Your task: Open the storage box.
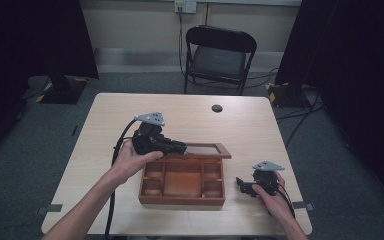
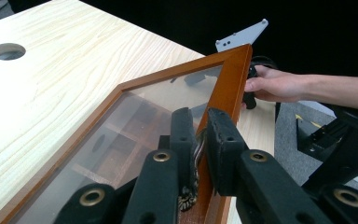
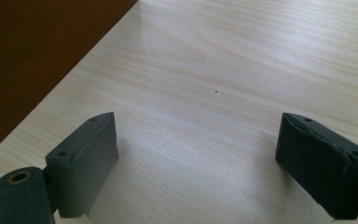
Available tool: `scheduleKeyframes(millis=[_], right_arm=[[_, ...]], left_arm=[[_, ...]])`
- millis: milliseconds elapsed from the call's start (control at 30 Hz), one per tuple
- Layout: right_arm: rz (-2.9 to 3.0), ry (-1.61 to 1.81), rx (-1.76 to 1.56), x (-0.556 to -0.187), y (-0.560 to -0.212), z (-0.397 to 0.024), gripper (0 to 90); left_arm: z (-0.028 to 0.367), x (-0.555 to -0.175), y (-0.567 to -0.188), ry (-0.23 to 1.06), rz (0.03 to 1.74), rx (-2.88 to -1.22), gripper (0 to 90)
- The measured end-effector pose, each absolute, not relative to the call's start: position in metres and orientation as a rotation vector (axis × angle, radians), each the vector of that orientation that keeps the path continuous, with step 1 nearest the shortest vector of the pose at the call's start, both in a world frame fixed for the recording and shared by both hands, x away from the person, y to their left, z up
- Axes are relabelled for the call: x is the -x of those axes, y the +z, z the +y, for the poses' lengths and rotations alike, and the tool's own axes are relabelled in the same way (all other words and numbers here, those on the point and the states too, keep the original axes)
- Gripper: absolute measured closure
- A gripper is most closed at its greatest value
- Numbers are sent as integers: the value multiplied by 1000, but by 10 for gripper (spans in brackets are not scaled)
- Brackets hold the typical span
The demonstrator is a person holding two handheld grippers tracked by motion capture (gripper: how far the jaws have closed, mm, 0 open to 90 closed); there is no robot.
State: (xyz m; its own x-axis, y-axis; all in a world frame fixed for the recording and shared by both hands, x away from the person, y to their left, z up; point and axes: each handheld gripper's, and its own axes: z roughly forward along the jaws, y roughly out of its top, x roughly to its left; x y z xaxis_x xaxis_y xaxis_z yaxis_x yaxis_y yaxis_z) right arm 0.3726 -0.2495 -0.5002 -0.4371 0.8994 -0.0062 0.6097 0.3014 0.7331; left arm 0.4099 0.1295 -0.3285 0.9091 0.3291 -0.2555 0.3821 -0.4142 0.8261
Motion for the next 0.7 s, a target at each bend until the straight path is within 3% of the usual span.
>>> scheduleKeyframes(millis=[700], right_arm=[[2158, 936, -1345, -373, -500, -250, 119]], left_arm=[[130, -417, -322, -57, 519, -2025, 818]])
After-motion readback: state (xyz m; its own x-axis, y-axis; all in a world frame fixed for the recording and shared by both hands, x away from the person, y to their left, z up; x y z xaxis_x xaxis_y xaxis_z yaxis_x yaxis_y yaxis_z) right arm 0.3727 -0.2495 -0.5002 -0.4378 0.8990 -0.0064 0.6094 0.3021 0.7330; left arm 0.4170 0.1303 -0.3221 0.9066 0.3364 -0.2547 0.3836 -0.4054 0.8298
